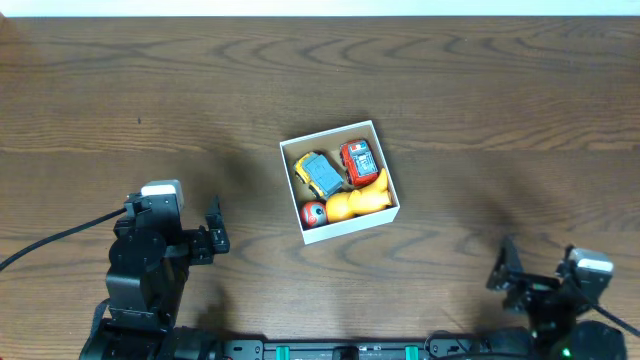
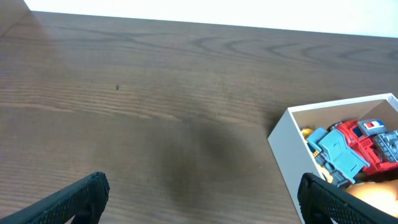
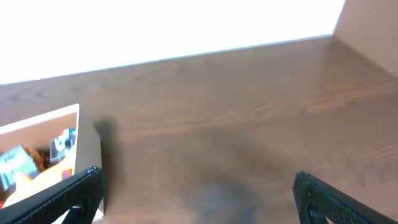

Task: Pack container

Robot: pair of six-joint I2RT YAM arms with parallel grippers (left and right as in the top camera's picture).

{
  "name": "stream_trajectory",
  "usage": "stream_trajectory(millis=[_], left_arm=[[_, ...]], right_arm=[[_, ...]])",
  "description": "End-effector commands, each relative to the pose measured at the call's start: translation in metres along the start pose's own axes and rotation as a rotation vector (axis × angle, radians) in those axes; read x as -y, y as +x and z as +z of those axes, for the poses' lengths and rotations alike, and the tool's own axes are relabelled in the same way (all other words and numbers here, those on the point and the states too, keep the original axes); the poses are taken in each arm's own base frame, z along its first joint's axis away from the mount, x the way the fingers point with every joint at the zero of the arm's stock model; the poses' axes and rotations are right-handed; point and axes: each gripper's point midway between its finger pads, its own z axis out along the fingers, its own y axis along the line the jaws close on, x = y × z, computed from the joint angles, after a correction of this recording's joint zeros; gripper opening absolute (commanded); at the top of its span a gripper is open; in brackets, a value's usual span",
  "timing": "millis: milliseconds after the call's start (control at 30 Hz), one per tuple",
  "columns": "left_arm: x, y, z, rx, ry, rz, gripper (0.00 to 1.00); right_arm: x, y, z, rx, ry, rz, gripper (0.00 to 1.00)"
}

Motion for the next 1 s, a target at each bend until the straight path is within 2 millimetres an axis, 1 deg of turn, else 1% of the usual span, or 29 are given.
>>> stream_trajectory(millis=[0,100,167,233,300,333,367,433,500,533,567,967], left_arm=[[-0.002,-0.001,-0.001,0.002,-0.011,-0.003,0.98],[-0.002,0.000,-0.001,0.002,-0.012,-0.003,0.98],[-0.002,0.000,-0.001,0.002,-0.012,-0.003,0.98],[-0.002,0.000,-0.001,0.002,-0.012,-0.003,0.98],[-0.002,-0.001,-0.001,0.002,-0.011,-0.003,0.98],[-0.002,-0.001,-0.001,0.002,-0.011,-0.003,0.98],[-0.002,0.000,-0.001,0.002,-0.012,-0.003,0.98],[-0.002,-0.001,-0.001,0.002,-0.011,-0.003,0.98],[-0.002,0.000,-0.001,0.002,-0.012,-0.003,0.98],[-0.002,0.000,-0.001,0.002,-0.012,-0.003,0.98],[-0.002,0.000,-0.001,0.002,-0.012,-0.003,0.98],[-0.002,0.000,-0.001,0.002,-0.012,-0.003,0.98]], right_arm=[[-0.005,0.018,0.030,0.010,-0.021,-0.044,0.99],[-0.010,0.023,0.056,0.089,-0.042,-0.030,0.99],[-0.013,0.023,0.070,0.161,-0.055,-0.017,0.99],[-0.015,0.023,0.079,0.234,-0.068,-0.009,0.99],[-0.016,0.029,0.087,0.285,-0.083,-0.003,0.99],[-0.017,0.032,0.089,0.292,-0.088,-0.002,0.99],[-0.017,0.039,0.091,0.264,-0.090,-0.008,0.99],[-0.020,0.046,0.093,0.234,-0.108,-0.045,0.99],[-0.027,0.058,0.095,0.184,-0.146,-0.090,0.99],[-0.030,0.060,0.094,0.176,-0.168,-0.092,0.99],[-0.034,0.061,0.094,0.172,-0.191,-0.095,0.99],[-0.034,0.062,0.094,0.170,-0.191,-0.095,0.99]])
